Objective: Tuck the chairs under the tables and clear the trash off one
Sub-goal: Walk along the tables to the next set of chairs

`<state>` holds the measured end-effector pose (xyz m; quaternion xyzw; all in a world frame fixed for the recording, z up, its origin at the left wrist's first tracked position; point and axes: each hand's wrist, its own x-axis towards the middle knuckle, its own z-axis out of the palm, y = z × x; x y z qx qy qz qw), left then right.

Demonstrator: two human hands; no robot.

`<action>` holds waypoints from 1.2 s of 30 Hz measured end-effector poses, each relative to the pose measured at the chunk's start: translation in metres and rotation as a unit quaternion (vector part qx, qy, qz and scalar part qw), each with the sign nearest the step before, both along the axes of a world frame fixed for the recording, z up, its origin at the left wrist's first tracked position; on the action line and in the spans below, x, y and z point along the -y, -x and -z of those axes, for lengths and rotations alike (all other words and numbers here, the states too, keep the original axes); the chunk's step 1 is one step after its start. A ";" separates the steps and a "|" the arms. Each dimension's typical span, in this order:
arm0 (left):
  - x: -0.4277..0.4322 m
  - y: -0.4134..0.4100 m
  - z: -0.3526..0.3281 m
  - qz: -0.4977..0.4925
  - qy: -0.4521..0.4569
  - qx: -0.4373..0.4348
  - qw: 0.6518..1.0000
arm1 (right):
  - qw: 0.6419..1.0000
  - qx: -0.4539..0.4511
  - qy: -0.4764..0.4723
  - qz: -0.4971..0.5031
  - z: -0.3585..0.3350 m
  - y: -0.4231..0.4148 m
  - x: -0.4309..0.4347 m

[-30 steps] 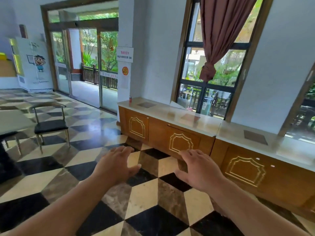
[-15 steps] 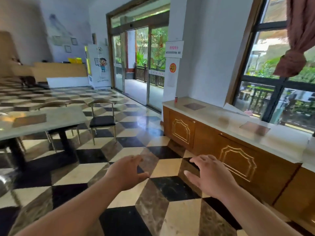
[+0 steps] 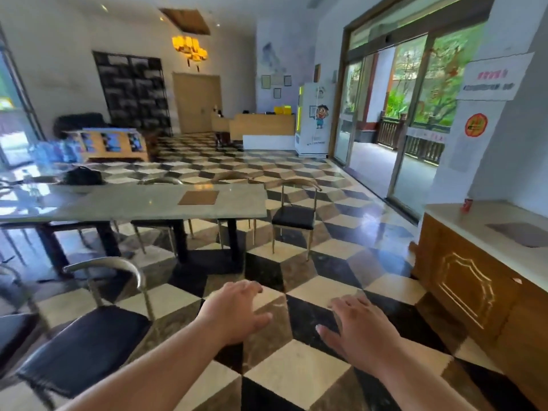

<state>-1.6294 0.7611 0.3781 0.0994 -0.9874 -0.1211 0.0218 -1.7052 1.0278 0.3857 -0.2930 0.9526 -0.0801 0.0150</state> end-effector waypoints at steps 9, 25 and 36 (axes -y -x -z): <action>0.091 0.179 0.024 -0.024 -0.039 -0.012 0.999 | 1.000 -0.018 -0.023 -0.011 0.017 0.202 0.087; 0.249 0.479 -0.027 -0.072 0.032 -0.097 0.992 | 0.987 -0.113 0.088 -0.068 -0.039 0.522 0.239; 0.411 0.571 -0.052 -0.303 0.067 -0.083 0.947 | 0.961 -0.068 0.099 -0.248 -0.045 0.741 0.452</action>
